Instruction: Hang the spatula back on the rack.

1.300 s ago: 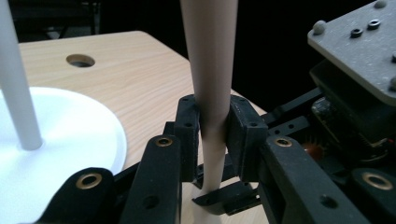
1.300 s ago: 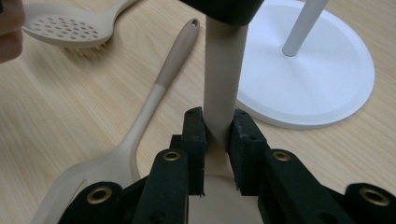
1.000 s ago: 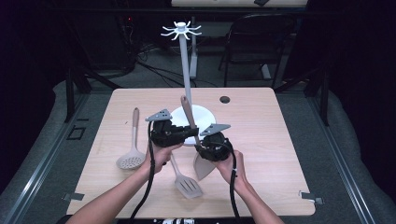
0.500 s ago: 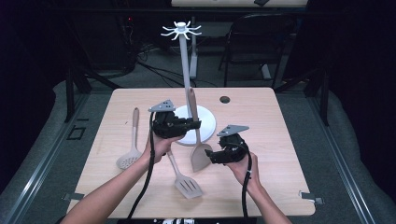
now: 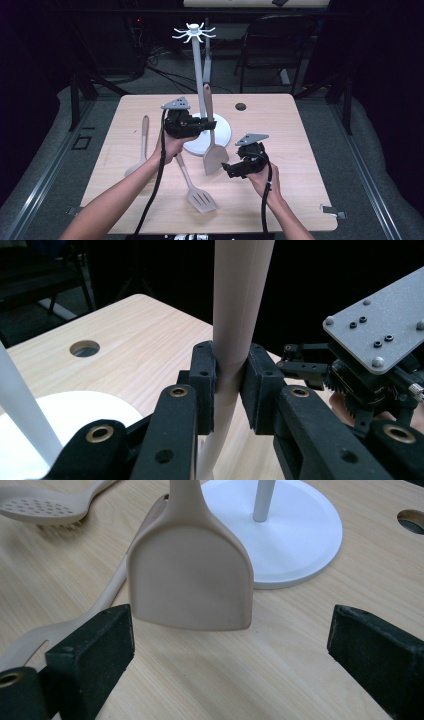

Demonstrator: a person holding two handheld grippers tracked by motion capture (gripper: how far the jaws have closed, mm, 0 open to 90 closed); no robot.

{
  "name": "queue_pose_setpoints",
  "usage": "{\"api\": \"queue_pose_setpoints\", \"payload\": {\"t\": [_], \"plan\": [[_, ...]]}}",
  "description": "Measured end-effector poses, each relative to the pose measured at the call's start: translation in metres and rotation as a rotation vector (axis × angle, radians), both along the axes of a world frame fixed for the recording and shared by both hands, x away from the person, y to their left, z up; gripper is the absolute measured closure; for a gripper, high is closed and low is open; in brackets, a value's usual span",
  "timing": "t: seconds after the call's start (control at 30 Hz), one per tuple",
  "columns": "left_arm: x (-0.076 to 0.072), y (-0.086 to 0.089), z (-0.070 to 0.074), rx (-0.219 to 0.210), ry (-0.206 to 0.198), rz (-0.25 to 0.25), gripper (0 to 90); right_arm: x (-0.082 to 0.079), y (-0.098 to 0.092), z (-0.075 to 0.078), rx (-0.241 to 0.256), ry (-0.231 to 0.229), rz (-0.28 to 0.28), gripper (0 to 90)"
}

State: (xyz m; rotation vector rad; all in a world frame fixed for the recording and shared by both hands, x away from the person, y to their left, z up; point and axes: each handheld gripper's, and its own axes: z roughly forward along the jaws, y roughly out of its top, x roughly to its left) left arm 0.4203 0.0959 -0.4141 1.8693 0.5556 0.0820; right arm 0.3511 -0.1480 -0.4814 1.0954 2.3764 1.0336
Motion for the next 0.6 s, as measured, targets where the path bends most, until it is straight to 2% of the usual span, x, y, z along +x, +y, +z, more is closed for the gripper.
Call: {"api": "queue_pose_setpoints", "payload": {"t": [0.27,0.6], "plan": [[0.011,0.002,0.014,0.021,-0.030,-0.005,77.0,0.002,-0.004,-0.001,0.008,0.007,-0.003,3.2],[0.026,0.004,0.035,0.020,-0.059,-0.007,77.0,0.003,-0.004,-0.002,0.009,0.014,-0.002,2.7]]}}
